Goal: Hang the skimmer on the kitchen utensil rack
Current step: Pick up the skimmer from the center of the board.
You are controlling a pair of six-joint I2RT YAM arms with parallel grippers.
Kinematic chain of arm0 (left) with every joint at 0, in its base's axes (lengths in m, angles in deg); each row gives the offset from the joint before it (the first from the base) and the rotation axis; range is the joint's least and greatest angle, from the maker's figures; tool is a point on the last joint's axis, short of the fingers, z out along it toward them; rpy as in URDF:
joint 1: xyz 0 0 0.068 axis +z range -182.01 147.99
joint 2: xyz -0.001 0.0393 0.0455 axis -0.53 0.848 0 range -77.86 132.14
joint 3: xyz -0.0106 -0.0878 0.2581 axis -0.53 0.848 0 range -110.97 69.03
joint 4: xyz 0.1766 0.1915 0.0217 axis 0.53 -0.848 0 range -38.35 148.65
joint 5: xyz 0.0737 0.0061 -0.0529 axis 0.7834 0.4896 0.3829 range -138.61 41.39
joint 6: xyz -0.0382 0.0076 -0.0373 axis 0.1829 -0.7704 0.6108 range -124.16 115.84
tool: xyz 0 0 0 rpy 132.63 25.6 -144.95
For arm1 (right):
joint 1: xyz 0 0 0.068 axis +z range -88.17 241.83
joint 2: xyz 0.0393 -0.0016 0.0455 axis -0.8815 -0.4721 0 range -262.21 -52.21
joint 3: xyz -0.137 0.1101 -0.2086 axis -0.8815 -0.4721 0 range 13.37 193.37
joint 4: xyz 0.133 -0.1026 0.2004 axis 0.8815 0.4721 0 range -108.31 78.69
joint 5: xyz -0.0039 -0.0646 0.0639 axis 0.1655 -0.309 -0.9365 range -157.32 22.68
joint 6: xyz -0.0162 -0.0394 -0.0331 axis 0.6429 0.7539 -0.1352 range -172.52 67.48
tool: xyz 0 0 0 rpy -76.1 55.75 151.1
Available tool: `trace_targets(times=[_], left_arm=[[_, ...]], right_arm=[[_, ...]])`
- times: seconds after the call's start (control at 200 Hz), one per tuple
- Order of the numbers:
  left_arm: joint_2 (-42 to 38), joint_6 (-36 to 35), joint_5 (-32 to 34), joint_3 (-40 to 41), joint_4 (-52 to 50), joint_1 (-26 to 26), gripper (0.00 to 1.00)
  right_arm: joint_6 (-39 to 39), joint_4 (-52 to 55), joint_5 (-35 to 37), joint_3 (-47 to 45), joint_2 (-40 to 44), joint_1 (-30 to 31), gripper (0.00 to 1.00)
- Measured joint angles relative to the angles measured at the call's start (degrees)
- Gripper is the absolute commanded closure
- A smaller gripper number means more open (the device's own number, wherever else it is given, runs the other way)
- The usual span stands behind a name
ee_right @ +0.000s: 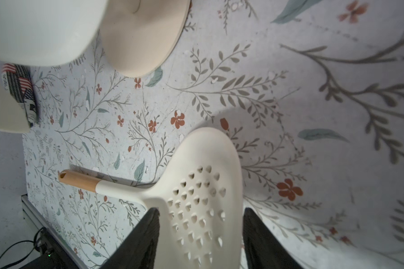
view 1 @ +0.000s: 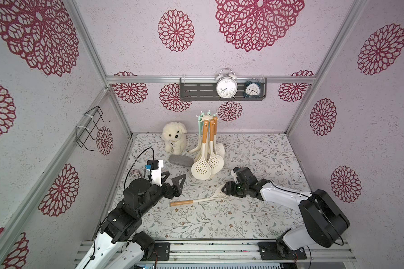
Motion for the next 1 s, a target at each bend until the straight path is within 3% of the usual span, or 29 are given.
trace_targets(times=[0.17, 0.345, 0.585, 0.69, 1.001], left_arm=[[-0.3, 0.7, 1.3, 0.0, -0.3, 0.0, 0.08], [0.1, 1.8, 2.8, -0.4, -0.7, 0.0, 0.09], [3.0, 3.9, 5.2, -4.1, -1.0, 0.0, 0.0], [4.3, 5.4, 6.3, -5.9, -0.9, 0.0, 0.03], [3.9, 14.1, 8.4, -5.5, 6.2, 0.0, 0.03]], right_arm=[[0.3, -0.7, -1.2, -1.1, -0.3, -0.1, 0.72], [-0.4, -2.7, -1.6, -4.7, 4.7, -0.2, 1.0], [-2.3, -5.0, 0.9, -10.3, 20.1, -0.2, 1.0], [-4.9, -6.9, 3.1, -13.0, 28.6, -0.2, 1.0], [-16.5, -13.2, 16.8, -17.7, 48.5, -0.1, 1.0]])
